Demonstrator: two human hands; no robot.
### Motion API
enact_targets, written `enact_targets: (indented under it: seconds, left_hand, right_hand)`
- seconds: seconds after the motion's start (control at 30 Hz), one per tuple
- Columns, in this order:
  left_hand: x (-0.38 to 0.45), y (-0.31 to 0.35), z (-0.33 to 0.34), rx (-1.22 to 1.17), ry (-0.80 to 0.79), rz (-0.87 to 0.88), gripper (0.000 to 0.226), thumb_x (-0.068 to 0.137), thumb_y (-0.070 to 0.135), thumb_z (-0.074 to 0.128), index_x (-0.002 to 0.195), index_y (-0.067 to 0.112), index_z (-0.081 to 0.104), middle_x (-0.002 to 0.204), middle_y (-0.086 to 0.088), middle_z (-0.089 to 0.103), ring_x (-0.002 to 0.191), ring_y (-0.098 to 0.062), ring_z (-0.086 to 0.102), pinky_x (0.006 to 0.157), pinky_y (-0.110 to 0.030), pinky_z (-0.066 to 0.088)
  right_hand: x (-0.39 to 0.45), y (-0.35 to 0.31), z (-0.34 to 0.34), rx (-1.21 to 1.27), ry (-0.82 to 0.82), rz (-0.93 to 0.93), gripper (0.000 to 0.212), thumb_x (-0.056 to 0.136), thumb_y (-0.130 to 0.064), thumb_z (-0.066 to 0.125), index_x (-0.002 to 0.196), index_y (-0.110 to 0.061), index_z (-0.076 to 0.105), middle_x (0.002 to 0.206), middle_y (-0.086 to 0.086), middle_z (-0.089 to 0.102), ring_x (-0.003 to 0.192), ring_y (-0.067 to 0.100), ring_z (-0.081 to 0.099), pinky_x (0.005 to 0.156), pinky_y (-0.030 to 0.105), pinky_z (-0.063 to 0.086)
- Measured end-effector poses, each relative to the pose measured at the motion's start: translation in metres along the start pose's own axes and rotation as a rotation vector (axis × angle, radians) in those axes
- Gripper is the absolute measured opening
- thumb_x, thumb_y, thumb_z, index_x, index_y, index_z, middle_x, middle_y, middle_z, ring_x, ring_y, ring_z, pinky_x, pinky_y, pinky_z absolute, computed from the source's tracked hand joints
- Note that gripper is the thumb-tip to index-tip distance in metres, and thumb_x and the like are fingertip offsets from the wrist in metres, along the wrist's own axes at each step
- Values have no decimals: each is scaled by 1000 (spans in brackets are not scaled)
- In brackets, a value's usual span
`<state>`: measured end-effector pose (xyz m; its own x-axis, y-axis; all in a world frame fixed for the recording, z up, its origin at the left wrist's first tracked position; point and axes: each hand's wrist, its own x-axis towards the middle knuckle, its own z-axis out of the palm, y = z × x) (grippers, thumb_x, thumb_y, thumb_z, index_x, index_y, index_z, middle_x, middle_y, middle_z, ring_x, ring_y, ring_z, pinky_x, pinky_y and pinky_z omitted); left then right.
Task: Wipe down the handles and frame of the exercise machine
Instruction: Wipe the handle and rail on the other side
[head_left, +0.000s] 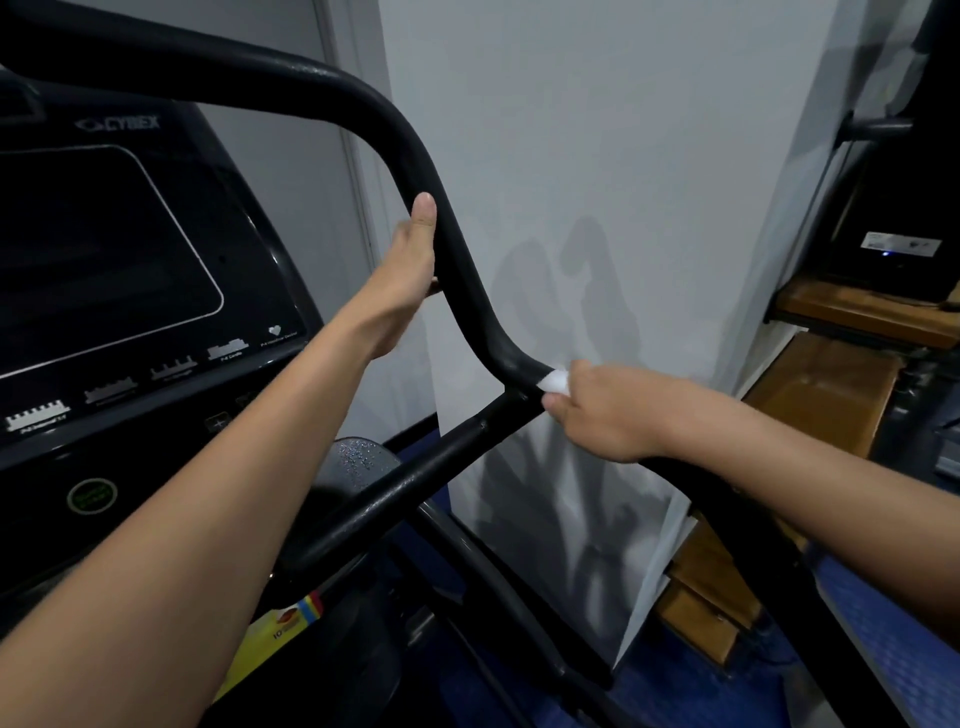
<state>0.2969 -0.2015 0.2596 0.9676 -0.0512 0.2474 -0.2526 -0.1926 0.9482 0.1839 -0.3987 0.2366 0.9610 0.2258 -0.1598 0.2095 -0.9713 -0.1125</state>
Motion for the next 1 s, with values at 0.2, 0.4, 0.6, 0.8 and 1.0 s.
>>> enact_targets:
  seconds: [0.2, 0.4, 0.6, 0.8, 1.0]
  left_hand:
    - [12, 20, -11, 131, 52, 8, 71, 84, 61, 38, 139, 18, 30, 127, -5, 60, 120, -21, 59, 110, -47, 42]
    - [8, 21, -17, 246, -12, 41, 64, 107, 49, 32, 154, 8, 19, 133, 7, 41, 124, -9, 44, 110, -30, 33]
    - [9, 19, -32, 355, -8, 106, 62, 93, 66, 41, 134, 20, 48, 133, 6, 58, 124, -9, 53, 113, -39, 39]
    - [9, 23, -31, 419, 5, 111, 55, 102, 56, 42, 139, 16, 50, 131, 7, 60, 123, -11, 55, 107, -32, 39]
    - [11, 24, -33, 429, 19, 125, 53, 102, 54, 45, 137, 15, 54, 128, 6, 63, 120, -11, 57, 97, -26, 39]
  right_hand:
    - [72, -46, -14, 330, 83, -87, 24, 106, -21, 36, 119, -5, 49, 127, 21, 47, 112, 38, 55, 84, 31, 39]
    - [101, -69, -55, 769, 296, -291, 20, 102, -7, 37, 101, -3, 56, 95, 8, 47, 70, 14, 47, 48, 11, 39]
    - [109, -40, -10, 530, 194, -175, 36, 96, -41, 42, 107, -7, 38, 92, 11, 52, 83, 24, 56, 71, 29, 43]
    - [24, 1, 12, 38, 135, -78, 37, 101, -46, 40, 113, -12, 45, 98, 5, 57, 86, 27, 53, 73, 35, 38]
    - [1, -8, -8, 160, -19, -39, 44, 98, -48, 48, 93, -5, 56, 80, 4, 55, 74, 27, 58, 62, 32, 42]
